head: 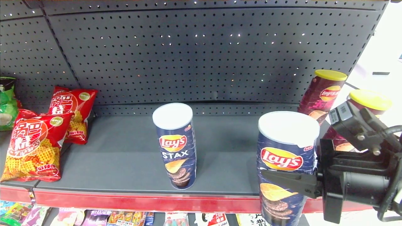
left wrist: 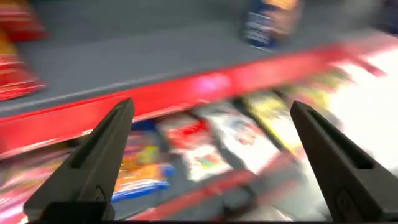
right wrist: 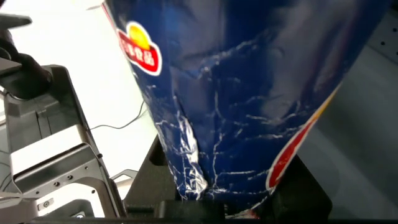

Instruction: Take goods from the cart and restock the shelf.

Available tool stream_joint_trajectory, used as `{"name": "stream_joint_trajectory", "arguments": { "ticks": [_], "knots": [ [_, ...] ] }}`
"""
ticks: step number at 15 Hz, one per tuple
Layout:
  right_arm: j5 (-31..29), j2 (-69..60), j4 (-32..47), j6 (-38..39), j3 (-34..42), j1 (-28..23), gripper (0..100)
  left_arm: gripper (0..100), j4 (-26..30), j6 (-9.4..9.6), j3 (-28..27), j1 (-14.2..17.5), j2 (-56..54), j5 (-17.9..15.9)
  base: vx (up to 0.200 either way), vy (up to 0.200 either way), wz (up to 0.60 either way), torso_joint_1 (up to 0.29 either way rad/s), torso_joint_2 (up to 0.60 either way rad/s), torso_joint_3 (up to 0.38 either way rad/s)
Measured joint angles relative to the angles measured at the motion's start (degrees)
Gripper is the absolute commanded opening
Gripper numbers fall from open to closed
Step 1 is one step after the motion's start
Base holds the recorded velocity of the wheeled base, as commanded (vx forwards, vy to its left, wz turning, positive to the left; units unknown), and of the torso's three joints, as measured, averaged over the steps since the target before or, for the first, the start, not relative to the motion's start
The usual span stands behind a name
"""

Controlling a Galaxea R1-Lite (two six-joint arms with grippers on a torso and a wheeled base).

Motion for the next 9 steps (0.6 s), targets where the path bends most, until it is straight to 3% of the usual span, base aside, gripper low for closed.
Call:
{"name": "stream_joint_trajectory", "arguments": {
  "ticks": [1, 4, 5, 7, 9],
  "knots": [
    [0.0, -0.1, 0.0, 0.0, 0.0, -0.2, 0, 100, 0.4, -0.46, 0.2, 0.0, -1.4, 1.9, 0.000, 0.000, 0.00, 0.000, 0.00, 0.000],
    [0.0, -0.6, 0.0, 0.3, 0.0, -1.0, 0, 100, 1.0, -0.20, 1.1, 0.1, -3.5, 17.2, 0.000, 0.000, 0.00, 0.000, 0.00, 0.000],
    [0.0, -0.8, 0.0, 0.4, 0.1, -1.3, 0, 100, 1.1, 0.04, 1.3, 0.0, -3.6, 20.9, 0.000, 0.000, 0.00, 0.000, 0.00, 0.000],
    [0.0, -1.2, 0.0, 0.5, 0.1, -1.4, 0, 100, 1.1, 0.52, 1.5, -2.8, -3.6, 18.2, 0.000, 0.000, 0.00, 0.000, 0.00, 0.000],
    [0.0, -1.6, 0.0, 0.5, 0.6, -1.4, 0, 100, 1.0, 0.24, 1.5, -8.9, -3.8, 18.6, 0.000, 0.000, 0.00, 0.000, 0.00, 0.000]
  ]
}}
